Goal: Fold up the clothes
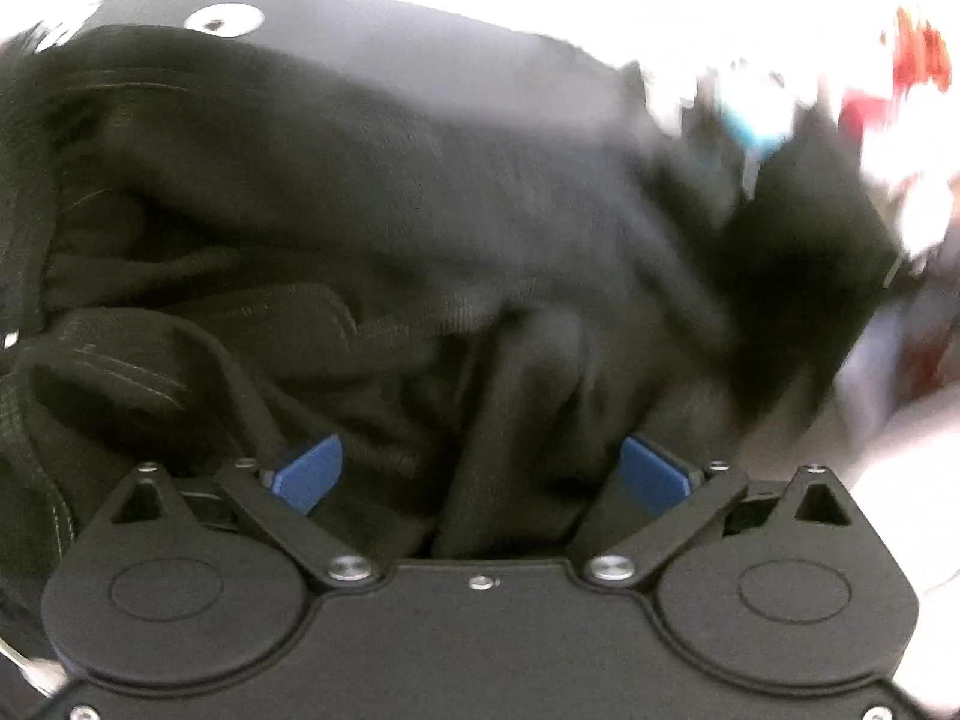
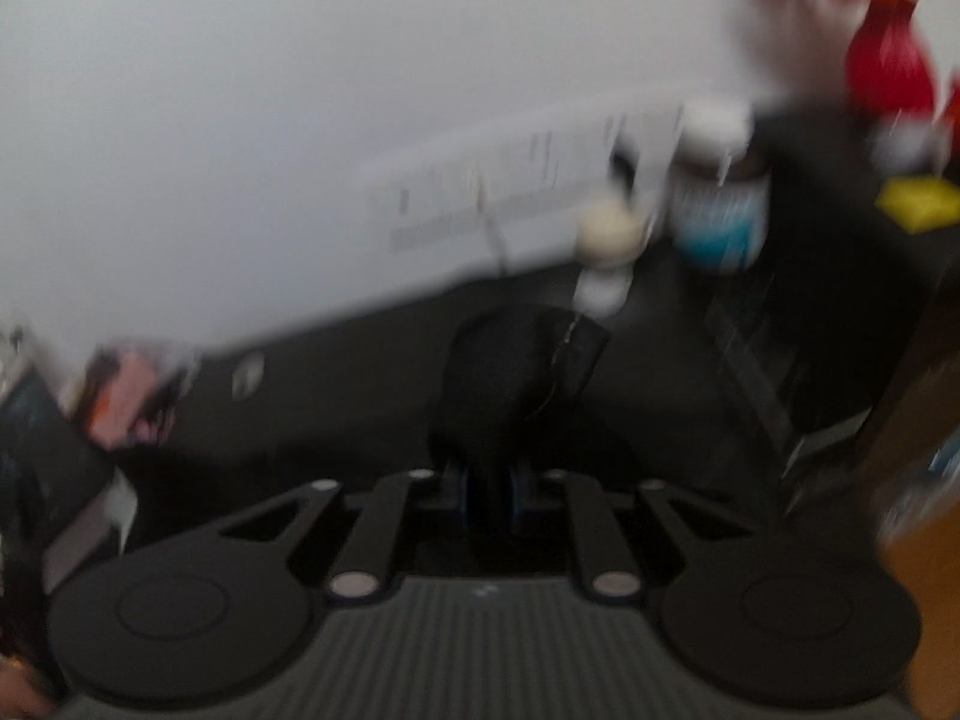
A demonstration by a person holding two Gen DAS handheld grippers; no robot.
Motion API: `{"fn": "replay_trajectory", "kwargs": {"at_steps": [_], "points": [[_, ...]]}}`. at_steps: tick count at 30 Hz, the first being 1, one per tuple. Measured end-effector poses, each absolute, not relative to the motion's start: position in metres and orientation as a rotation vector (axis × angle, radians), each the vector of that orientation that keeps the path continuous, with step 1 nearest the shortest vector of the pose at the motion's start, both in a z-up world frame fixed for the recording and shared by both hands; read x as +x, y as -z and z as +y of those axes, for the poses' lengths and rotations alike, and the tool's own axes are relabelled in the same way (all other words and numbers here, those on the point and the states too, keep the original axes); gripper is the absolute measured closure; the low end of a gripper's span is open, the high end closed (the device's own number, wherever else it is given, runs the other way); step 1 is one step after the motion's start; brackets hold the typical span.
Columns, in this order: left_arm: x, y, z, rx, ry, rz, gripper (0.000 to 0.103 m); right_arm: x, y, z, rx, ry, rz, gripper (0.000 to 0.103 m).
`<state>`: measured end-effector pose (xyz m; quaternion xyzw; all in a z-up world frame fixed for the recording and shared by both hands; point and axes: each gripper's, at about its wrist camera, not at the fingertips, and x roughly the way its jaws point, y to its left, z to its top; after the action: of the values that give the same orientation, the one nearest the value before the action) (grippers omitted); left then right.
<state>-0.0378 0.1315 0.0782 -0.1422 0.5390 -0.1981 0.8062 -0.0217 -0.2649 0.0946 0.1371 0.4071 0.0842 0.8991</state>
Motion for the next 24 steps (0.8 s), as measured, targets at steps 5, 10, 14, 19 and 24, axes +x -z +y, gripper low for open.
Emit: {"fn": "replay_trajectory", "kwargs": {"at_steps": [5, 10, 14, 19, 24], "points": [[-0.025, -0.122, 0.188, -0.657, 0.387, 1.009, 0.002, -0.016, -0.066, -0.234, 0.233, -0.131, 0.968, 0.061], [-0.025, -0.176, 0.220, -0.813, 0.394, 0.859, 0.002, -0.012, -0.117, -0.224, 0.138, -0.131, 0.800, 0.042], [-0.031, -0.218, 0.221, -0.834, 0.424, 0.743, 0.001, -0.031, -0.189, -0.203, -0.050, -0.186, 0.464, 0.041], [-0.039, -0.265, 0.222, -0.801, 0.465, 0.628, 0.001, -0.056, -0.264, -0.182, -0.198, -0.268, 0.102, 0.037], [-0.044, -0.287, 0.223, -0.800, 0.478, 0.550, 0.000, -0.069, -0.310, -0.181, -0.162, -0.225, -0.094, 0.037]]}}
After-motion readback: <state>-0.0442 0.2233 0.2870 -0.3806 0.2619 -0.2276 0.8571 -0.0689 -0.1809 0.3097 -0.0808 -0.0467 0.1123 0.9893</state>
